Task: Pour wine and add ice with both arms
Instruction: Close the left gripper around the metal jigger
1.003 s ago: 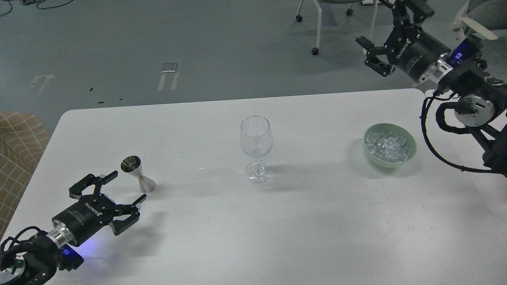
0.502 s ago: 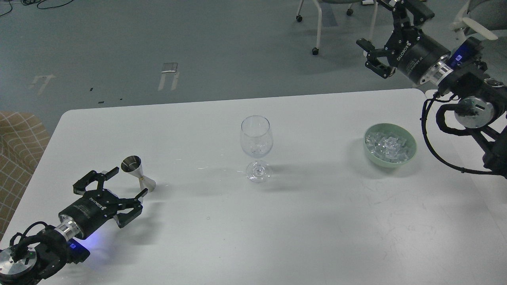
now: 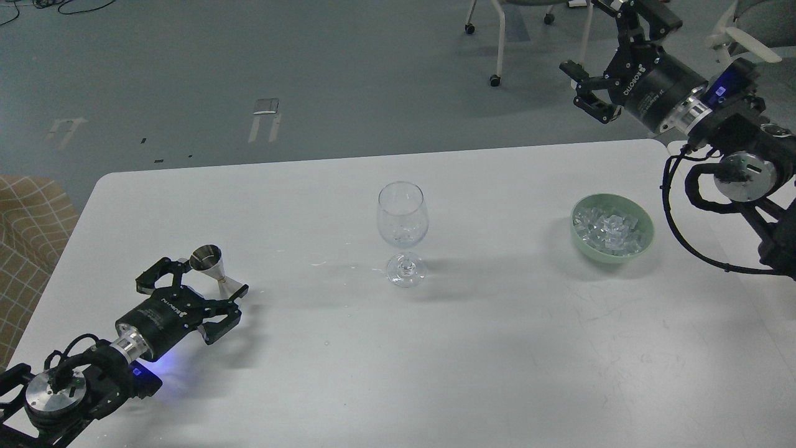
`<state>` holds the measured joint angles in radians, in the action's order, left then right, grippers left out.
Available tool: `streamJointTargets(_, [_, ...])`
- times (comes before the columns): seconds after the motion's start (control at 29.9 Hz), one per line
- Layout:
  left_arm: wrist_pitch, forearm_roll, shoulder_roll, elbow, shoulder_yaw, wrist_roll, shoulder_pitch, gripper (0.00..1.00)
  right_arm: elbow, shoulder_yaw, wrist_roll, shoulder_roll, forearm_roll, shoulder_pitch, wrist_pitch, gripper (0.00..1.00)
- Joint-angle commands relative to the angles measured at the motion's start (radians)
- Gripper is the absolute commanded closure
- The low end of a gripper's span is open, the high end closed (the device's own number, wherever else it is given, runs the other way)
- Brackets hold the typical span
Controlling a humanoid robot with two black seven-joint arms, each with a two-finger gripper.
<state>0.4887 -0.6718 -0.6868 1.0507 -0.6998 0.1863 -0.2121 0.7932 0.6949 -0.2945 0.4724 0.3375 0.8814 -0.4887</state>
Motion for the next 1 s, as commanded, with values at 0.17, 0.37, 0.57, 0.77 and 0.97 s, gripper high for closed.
streamJointTargets(0.17, [0.0, 0.0, 0.021, -0.011, 0.002, -0.008, -0.024, 0.19, 0.001, 0.002, 0.0, -0.001, 0.0, -0.007, 0.0, 0.0])
streamJointTargets(0.37, [0.0, 0.02, 0.023, -0.04, 0.039, -0.01, -0.064, 0.29, 0.003, 0.002, 0.0, -0.001, 0.0, -0.005, 0.0, 0.0])
streamJointTargets(0.57, [0.0, 0.02, 0.043, -0.055, 0.042, -0.01, -0.067, 0.35, 0.003, 0.002, 0.0, -0.001, 0.0, -0.007, 0.0, 0.0])
streamJointTargets(0.77, [0.0, 0.02, 0.043, -0.07, 0.043, -0.01, -0.063, 0.45, 0.003, 0.002, 0.0, -0.001, 0.0, -0.007, 0.0, 0.0])
streamJointTargets(0.97, [0.0, 0.02, 0.043, -0.08, 0.043, -0.011, -0.063, 0.51, 0.003, 0.002, 0.0, -0.001, 0.0, -0.007, 0.0, 0.0])
